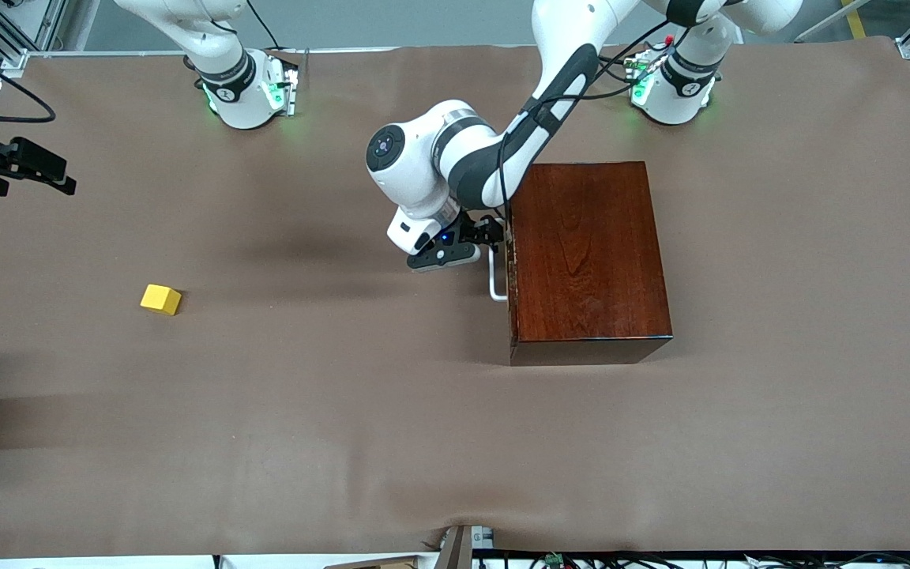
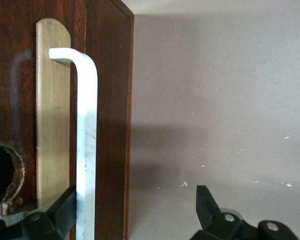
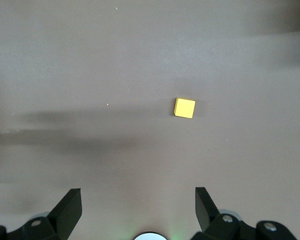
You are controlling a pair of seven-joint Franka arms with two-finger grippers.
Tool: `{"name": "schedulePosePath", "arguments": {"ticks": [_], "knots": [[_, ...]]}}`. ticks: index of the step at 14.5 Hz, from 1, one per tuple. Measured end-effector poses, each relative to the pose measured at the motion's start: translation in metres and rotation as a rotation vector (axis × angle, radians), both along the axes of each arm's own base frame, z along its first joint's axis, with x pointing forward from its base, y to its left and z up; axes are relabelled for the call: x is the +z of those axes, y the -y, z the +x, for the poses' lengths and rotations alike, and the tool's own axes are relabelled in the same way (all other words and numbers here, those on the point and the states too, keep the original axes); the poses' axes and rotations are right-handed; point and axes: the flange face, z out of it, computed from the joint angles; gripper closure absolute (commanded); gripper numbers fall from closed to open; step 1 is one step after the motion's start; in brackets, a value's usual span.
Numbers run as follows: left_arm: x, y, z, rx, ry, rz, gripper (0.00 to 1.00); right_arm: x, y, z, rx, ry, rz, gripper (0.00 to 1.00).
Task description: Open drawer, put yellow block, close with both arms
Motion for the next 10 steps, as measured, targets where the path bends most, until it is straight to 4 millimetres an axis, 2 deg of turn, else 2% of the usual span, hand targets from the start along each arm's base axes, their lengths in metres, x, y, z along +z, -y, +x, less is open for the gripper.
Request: {"name": "schedulePosePath", "arguments": {"ticks": [2,5,7,10], "knots": [[0.001,0.005,-0.002,0.012,0.016,-0.018,0.00,-0.001,0.001,0.005,0.000,0.003,0.001,0.00],[0.004,0.012,-0.004,0.043,0.046,-0.057,0.00,-0.012,-0.001,0.015,0.006,-0.015,0.004,0.00],[0.005,0.014,-0.005,0.047,0.050,-0.066,0.00,-0.027,-0.002,0.022,0.009,-0.046,0.008,0.00],[0.009,0.022,-0.009,0.072,0.060,-0.101,0.00,-0.061,0.002,0.038,0.005,-0.098,0.014,0.00]]}}
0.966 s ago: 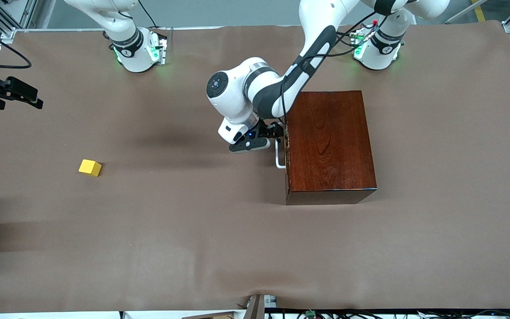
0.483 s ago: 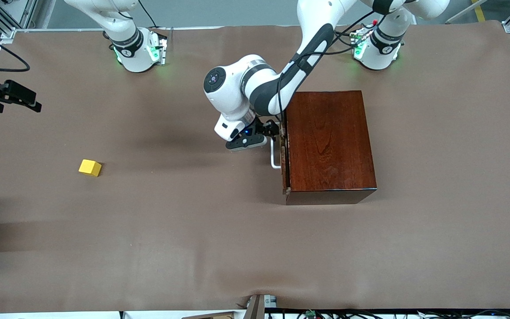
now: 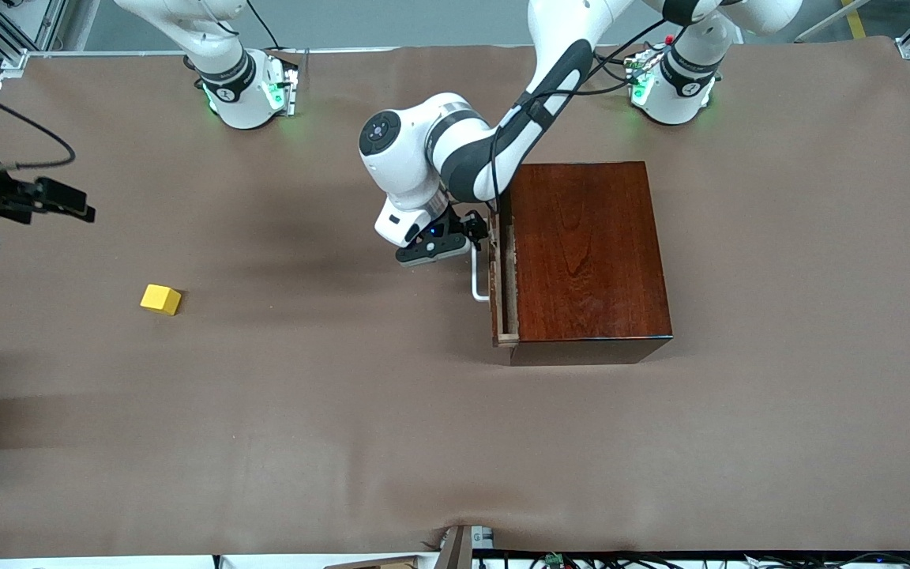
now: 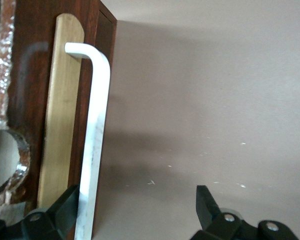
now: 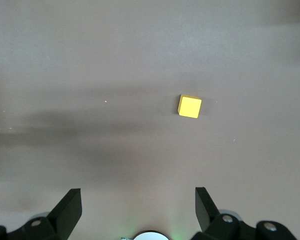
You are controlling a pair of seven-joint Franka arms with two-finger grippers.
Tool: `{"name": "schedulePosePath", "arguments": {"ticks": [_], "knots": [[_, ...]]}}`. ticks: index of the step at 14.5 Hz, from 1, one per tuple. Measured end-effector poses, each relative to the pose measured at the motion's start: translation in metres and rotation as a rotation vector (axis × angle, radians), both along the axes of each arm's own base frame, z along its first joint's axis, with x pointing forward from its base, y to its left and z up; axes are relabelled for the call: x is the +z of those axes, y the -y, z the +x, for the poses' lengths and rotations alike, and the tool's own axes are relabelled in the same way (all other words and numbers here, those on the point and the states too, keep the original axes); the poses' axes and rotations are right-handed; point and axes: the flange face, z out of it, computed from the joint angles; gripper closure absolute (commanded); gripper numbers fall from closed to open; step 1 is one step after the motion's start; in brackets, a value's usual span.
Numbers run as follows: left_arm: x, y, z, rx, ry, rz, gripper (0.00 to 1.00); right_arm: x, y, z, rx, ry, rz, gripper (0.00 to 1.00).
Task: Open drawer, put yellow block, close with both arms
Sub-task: 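Pull the drawer out with the left gripper while the right gripper reaches the cube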
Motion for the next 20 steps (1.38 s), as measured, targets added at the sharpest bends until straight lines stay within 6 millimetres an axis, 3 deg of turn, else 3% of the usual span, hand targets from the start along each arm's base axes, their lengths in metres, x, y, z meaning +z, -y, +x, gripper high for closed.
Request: {"name": "schedulePosePath", "arguments": {"ticks": [5,11,17,20], "knots": [[0.007,0.013,-0.001,0.046,0.015,-0.100,0.00,-0.049,0.014,0.024,-0.021,-0.041,0.006,0.00],[0.013,0.022,0.000,0.101,0.038,-0.187,0.00,-0.115,0.053,0.051,-0.086,-0.015,0.008,0.00],[0.016,0.030,-0.001,0.161,0.053,-0.257,0.00,-0.186,0.070,0.044,-0.120,0.023,0.002,0.00],[0.018,0.034,0.000,0.196,0.064,-0.301,0.00,-0.216,0.066,0.034,-0.114,0.015,0.004,0.00]]}}
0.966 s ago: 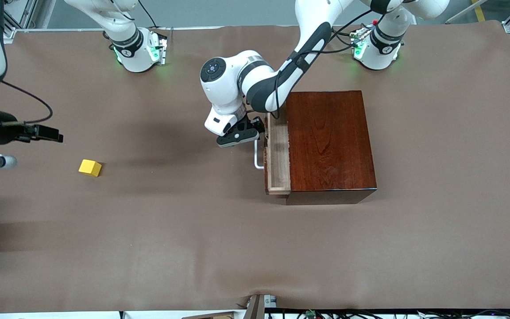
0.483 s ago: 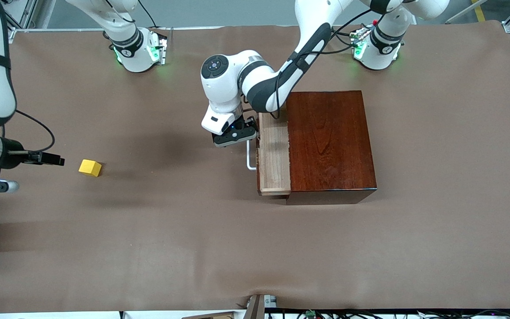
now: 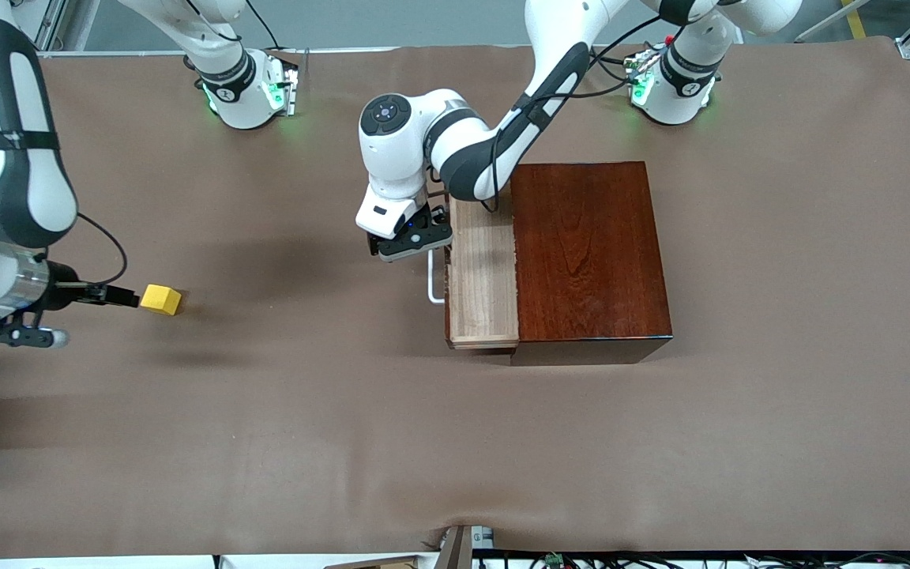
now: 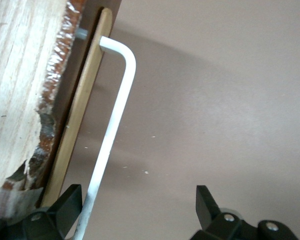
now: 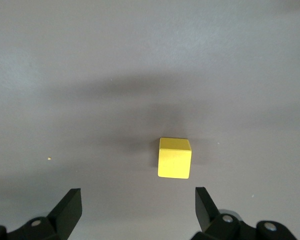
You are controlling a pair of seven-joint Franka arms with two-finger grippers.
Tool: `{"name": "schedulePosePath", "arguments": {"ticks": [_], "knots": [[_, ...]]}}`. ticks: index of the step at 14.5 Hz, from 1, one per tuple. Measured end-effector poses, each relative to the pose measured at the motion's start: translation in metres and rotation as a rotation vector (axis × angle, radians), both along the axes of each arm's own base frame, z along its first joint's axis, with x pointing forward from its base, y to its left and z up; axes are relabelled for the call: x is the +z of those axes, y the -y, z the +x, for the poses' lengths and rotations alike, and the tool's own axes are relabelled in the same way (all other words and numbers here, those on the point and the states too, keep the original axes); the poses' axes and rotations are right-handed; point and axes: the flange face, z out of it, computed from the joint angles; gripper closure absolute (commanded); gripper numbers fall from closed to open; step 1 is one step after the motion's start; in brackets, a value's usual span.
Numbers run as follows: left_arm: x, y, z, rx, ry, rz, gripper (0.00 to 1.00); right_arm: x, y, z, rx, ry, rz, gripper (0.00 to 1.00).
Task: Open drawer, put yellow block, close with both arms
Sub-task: 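Pull the drawer out with the left gripper while the right gripper reaches the cube, then pull the drawer further open while the right gripper grasps the yellow cube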
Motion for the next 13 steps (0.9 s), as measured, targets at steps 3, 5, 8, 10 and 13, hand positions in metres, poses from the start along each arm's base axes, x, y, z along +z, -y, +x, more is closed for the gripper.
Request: {"name": "schedulePosePath", "arguments": {"ticks": [3,5,8,10,13], "knots": [[0.002,0.007,-0.003,0.014,0.013,-0.036,0.00,-0.015,0.000,-0.006,-0.003,-0.003,0.000,0.00],[0.003,0.010,-0.006,0.024,0.020,-0.053,0.00,-0.040,0.005,-0.016,-0.014,0.020,-0.007,0.00],[0.006,0.013,-0.005,0.038,0.032,-0.080,0.00,-0.073,0.012,-0.033,-0.006,0.044,-0.017,0.00],[0.006,0.014,-0.006,0.038,0.035,-0.085,0.00,-0.083,0.012,-0.037,0.019,0.066,-0.042,0.00],[0.007,0.015,-0.005,0.056,0.040,-0.101,0.00,-0.107,0.014,-0.046,0.025,0.097,-0.057,0.00]]}}
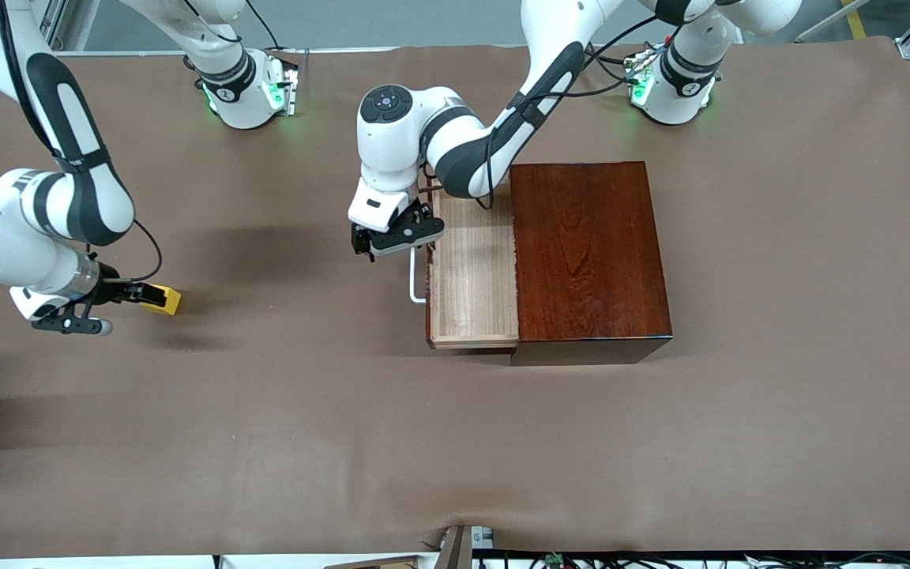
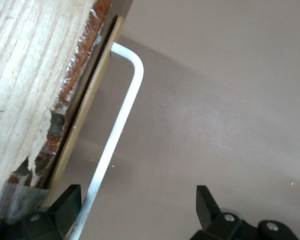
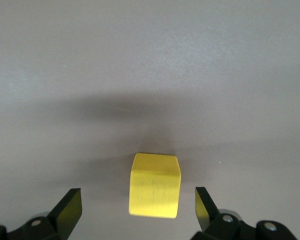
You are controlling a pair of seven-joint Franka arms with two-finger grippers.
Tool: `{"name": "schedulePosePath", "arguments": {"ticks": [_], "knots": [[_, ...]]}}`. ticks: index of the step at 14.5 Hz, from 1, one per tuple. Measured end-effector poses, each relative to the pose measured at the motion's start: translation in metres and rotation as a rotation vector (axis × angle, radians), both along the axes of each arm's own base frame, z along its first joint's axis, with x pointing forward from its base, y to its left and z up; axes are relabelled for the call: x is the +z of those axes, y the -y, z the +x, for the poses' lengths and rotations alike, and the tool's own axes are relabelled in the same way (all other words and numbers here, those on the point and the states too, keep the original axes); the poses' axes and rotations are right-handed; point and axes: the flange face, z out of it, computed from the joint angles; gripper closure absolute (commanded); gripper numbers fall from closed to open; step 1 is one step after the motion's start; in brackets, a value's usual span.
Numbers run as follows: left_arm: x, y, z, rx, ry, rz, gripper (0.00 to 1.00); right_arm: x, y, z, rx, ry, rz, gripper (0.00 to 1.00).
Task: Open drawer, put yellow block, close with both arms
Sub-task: 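Pull the drawer further open while the right gripper grasps the yellow cube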
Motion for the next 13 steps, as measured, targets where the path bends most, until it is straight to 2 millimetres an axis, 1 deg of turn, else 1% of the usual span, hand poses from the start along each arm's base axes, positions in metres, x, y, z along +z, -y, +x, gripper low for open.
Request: {"name": "schedulePosePath", "arguments": {"ticks": [2,4,6,7,9,11,13], "knots": [[0.001,0.000,0.000,0.003,0.004,-0.007,0.00,-0.017,-0.002,-0.009,0.001,0.009,-0.001,0.00],[0.001,0.000,0.001,0.010,0.004,-0.009,0.00,-0.027,-0.002,-0.014,0.000,-0.004,0.002,0.00],[0.001,0.000,0.001,0.014,0.004,-0.011,0.00,-0.034,0.003,-0.018,-0.010,-0.015,0.005,0.17],[0.001,0.000,0.001,0.014,0.004,-0.011,0.00,-0.036,0.007,-0.019,-0.017,-0.019,0.006,0.28],[0.002,0.001,0.001,0.014,0.005,-0.012,0.00,-0.039,0.013,-0.022,-0.028,-0.025,0.008,0.69],[0.002,0.001,0.001,0.014,0.005,-0.011,0.00,-0.042,0.015,-0.023,-0.032,-0.031,0.010,0.87],[0.003,0.001,0.001,0.002,0.007,-0.008,0.00,-0.043,0.017,-0.024,-0.037,-0.032,0.010,1.00]]}}
